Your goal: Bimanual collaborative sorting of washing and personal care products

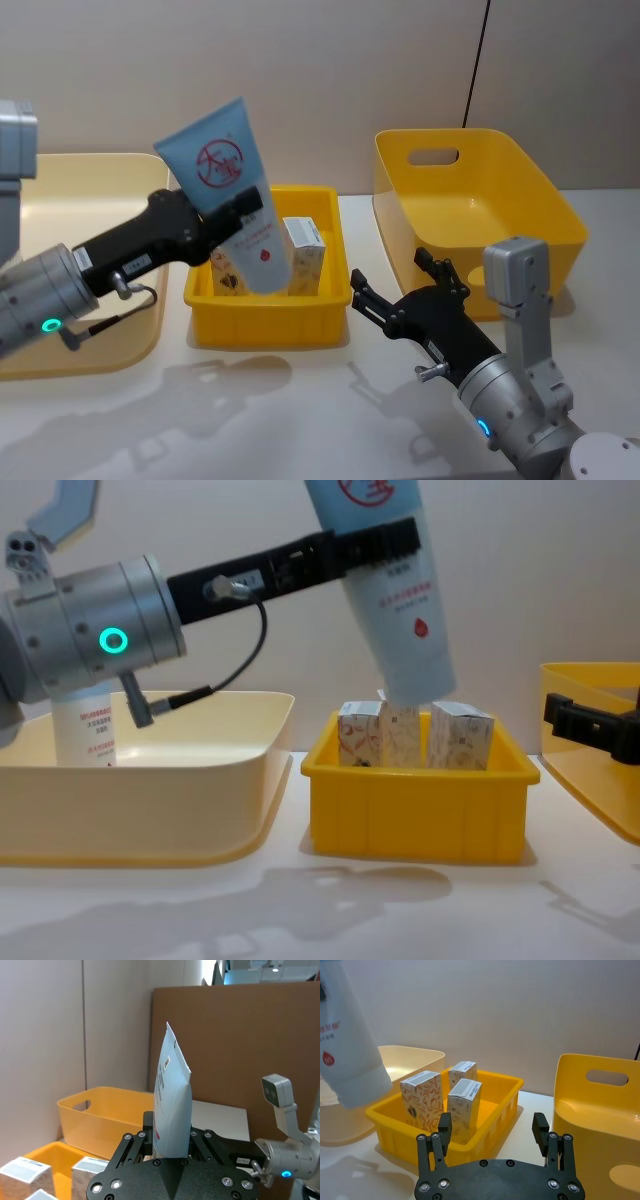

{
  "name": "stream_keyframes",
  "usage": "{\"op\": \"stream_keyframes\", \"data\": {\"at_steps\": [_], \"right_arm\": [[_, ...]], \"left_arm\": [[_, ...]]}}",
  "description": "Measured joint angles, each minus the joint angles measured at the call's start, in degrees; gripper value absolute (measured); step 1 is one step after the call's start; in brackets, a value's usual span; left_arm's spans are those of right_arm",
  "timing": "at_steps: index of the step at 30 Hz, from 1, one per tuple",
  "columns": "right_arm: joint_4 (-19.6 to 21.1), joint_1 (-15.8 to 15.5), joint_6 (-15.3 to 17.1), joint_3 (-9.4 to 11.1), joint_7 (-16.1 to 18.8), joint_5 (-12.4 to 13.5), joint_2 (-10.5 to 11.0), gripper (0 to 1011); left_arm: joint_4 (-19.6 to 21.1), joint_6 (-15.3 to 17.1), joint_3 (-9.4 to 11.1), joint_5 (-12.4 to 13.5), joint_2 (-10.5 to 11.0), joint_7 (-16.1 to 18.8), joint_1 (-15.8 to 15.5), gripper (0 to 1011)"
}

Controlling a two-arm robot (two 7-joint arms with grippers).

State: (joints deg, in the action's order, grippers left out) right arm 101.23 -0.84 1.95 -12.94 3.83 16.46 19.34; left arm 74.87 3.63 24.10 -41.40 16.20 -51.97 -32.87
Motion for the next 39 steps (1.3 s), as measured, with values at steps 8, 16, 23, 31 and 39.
{"op": "stream_keyframes", "data": {"at_steps": [8, 16, 23, 31, 39], "right_arm": [[0.0, 0.0, 0.0, 0.0, 0.0, 0.0, 0.0, 1001], [0.4, -0.3, 0.5, 0.6, 1.8, 0.7, 1.1, 1001], [1.4, -1.0, 1.6, 1.5, 5.3, 2.0, 3.6, 1001], [3.0, -2.1, 2.7, 2.8, 11.0, 4.4, 7.3, 1001], [4.0, -2.3, 3.0, 3.2, 16.2, 6.6, 10.3, 1001]], "left_arm": [[-1.1, 0.0, 1.9, 0.5, -0.6, -1.0, -0.2, 301], [-1.6, -0.1, 2.8, 0.7, -0.9, -1.4, -0.3, 301], [-1.8, -0.1, 3.3, 0.9, -1.0, -1.7, -0.4, 301], [-2.0, -0.1, 3.6, 0.9, -1.1, -1.8, -0.4, 301], [-2.0, -0.1, 3.7, 1.0, -1.2, -1.9, -0.4, 301]]}}
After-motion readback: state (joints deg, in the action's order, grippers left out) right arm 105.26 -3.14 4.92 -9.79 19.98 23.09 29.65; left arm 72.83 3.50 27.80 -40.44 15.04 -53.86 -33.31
